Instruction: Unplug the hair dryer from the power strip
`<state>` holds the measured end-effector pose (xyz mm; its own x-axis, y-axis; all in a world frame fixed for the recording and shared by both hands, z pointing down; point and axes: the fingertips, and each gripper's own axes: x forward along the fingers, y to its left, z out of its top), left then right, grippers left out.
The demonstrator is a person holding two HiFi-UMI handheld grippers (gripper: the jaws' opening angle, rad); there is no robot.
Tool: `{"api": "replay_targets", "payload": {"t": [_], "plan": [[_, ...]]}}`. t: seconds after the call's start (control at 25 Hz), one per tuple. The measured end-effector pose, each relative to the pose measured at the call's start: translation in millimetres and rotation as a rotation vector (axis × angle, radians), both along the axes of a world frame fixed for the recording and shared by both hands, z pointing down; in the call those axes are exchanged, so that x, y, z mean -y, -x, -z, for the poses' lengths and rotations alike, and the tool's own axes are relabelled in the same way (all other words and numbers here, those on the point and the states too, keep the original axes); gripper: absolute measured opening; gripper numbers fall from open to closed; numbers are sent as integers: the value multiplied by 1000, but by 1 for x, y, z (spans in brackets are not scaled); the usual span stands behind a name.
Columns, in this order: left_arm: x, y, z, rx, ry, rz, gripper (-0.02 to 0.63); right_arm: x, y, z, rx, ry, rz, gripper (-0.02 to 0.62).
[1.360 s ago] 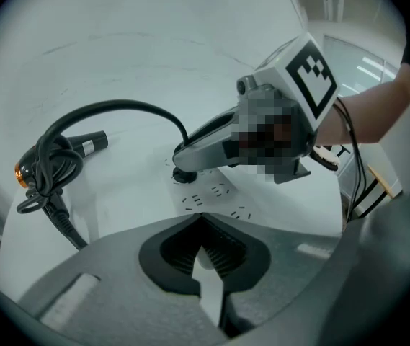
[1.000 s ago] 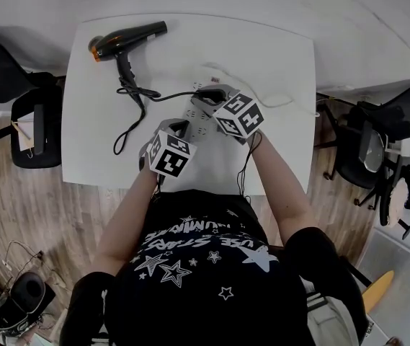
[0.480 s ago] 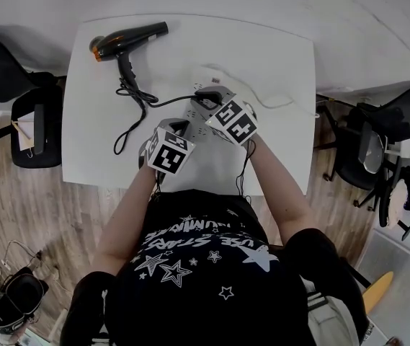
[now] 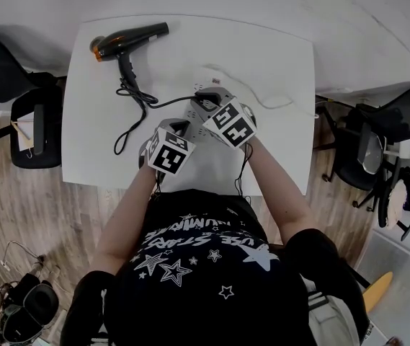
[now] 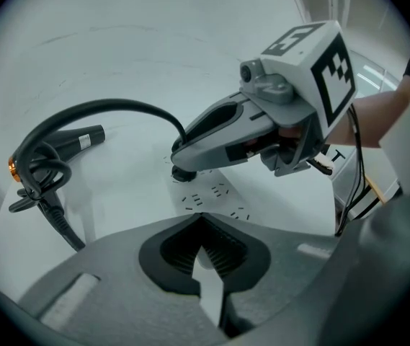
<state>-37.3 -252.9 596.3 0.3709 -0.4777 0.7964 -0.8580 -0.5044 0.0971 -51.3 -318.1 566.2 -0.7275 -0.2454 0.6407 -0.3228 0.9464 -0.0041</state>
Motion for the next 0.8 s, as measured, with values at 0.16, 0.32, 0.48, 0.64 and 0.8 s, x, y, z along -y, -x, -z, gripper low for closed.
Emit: {"api": "replay_targets", "payload": {"t": [0.16,0.32,0.48,0.64,0.8], "plan": [[0,0,-1,4,2,1,8,-1,1,-1,-34,-42,56,67],[0,0,0,-10,1,7,8,13,-1,14,70,0,-6,66],[0,0,0,-11,-14,7,8,28,-2,38,10,-109,55,66],[0,0,0,-15,-9,6,8,25,-1,43,31,-83,63,67],[1,-1,0,-10,-14,0,8,22,-2,42,61,-52,40,67]]}}
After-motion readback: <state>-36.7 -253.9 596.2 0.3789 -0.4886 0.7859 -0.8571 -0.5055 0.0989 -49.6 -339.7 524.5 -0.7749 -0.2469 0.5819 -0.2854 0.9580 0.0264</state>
